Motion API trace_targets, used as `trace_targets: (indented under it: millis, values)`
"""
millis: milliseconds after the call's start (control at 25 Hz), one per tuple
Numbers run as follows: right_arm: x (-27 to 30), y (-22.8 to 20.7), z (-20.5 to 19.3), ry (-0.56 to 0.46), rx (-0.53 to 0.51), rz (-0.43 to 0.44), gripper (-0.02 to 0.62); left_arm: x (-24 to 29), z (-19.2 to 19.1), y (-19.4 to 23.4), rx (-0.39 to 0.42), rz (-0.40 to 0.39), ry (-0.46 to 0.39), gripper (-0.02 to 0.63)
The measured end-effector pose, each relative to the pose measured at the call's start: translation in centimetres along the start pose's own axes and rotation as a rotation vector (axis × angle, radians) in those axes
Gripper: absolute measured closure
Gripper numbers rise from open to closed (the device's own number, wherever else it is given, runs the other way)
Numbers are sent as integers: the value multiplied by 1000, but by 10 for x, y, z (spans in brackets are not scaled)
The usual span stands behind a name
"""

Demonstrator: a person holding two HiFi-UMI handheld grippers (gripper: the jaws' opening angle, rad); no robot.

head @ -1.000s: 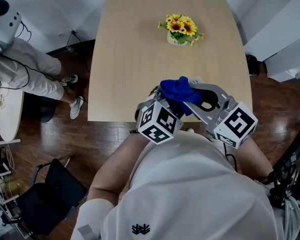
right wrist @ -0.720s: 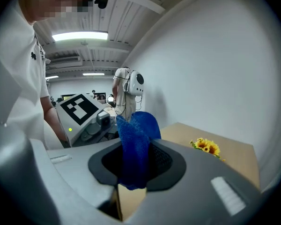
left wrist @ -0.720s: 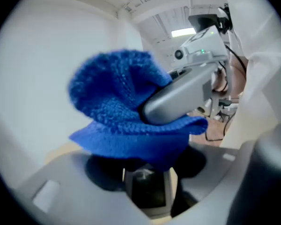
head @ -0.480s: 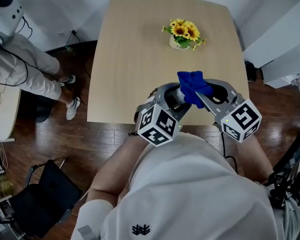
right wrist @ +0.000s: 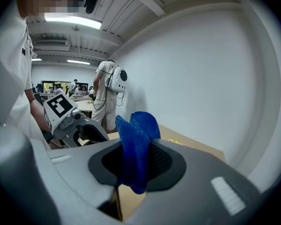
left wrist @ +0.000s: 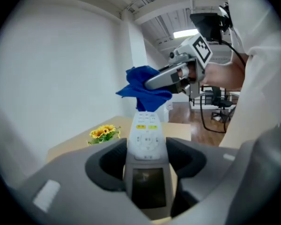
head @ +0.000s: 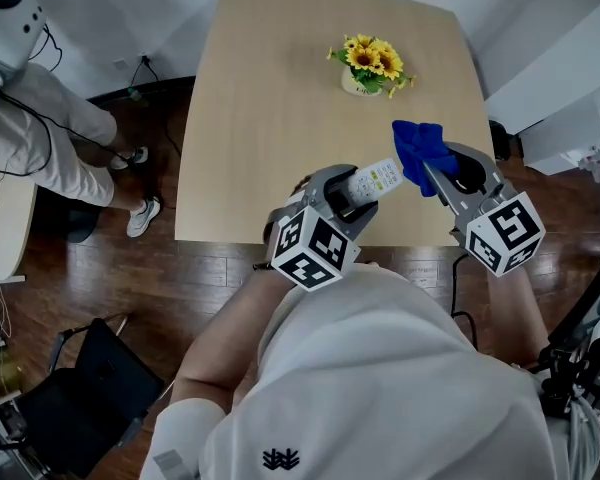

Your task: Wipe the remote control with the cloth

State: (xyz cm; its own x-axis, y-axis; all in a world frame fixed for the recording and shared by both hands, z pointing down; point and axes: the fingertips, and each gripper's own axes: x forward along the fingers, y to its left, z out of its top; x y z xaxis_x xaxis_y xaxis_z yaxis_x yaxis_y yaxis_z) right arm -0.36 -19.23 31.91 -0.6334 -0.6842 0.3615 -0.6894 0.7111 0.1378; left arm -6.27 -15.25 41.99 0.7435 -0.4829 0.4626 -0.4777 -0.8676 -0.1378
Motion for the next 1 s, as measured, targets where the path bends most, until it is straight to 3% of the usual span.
trace_targets:
  millis: [120,280,400,520,680,1000]
  values:
    - [-1,18,12,-27,-16,30,509,0,-1,-3,7,-9,7,327]
    - [10,69,27,-68,-12,161,509,0,-3,-4,15,-25,13,327]
    - [23,110,25,-71,16,265,509,-4,-6,-5,25,-36,22,327]
    - [38,131,13,-52,39,306,509,-9,-8,-4,34,-42,27,327]
    - [46,126,-1,-33,67,268,509,-17,-17,-4,42,-54,43,327]
    - [35,71,-30,15,130,87,509,-14,-32,-4,43,-97,61,327]
